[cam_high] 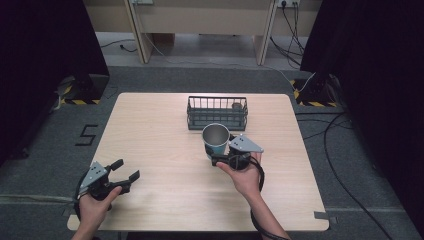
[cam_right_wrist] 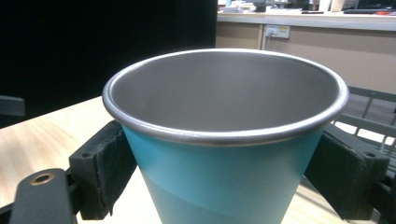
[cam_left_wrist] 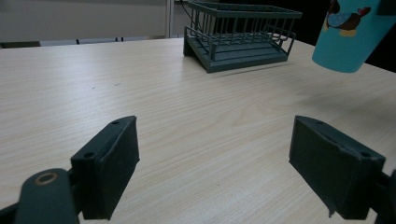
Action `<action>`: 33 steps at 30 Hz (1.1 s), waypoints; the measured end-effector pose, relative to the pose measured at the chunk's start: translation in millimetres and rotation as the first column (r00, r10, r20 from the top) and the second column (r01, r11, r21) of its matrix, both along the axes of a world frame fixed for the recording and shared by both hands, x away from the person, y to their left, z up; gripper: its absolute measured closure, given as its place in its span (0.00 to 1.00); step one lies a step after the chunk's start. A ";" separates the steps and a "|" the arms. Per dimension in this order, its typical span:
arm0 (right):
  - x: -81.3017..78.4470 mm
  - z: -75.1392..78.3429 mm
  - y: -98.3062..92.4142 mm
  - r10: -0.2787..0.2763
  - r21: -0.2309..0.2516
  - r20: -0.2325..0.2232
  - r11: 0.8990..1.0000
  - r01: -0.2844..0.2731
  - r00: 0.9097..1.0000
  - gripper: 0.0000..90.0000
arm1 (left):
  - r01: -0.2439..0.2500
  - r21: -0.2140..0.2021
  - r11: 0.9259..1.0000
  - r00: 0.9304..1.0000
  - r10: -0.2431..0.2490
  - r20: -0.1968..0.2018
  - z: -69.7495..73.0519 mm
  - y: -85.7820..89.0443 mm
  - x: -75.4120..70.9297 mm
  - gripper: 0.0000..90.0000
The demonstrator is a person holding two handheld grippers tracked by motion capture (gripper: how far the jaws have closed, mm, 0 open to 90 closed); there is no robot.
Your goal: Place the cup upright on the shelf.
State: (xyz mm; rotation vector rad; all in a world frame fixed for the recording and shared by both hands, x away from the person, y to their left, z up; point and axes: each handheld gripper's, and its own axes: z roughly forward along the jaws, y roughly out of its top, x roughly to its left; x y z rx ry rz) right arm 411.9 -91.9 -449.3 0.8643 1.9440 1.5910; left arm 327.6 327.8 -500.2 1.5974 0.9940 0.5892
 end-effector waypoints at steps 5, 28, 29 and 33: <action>6.8 2.6 -3.3 -0.025 0.014 0.005 1.000 0.025 1.000 0.17 | -0.001 -0.001 1.000 1.000 0.001 0.000 -0.1 0.1 0.0 0.17; 34.2 20.4 -3.3 -0.068 0.042 0.033 0.997 0.066 0.997 0.17 | -0.001 -0.003 1.000 1.000 0.001 0.001 0.3 1.2 -0.6 0.17; 35.2 21.2 -3.1 -0.071 0.045 0.030 0.997 0.069 0.997 0.17 | -0.001 -0.003 1.000 1.000 0.001 0.001 0.3 1.2 -0.6 0.17; 40.0 24.8 -3.4 -0.078 0.052 0.033 0.996 0.077 0.996 0.17 | -0.001 -0.003 1.000 1.000 0.001 0.000 0.4 1.4 -0.7 0.17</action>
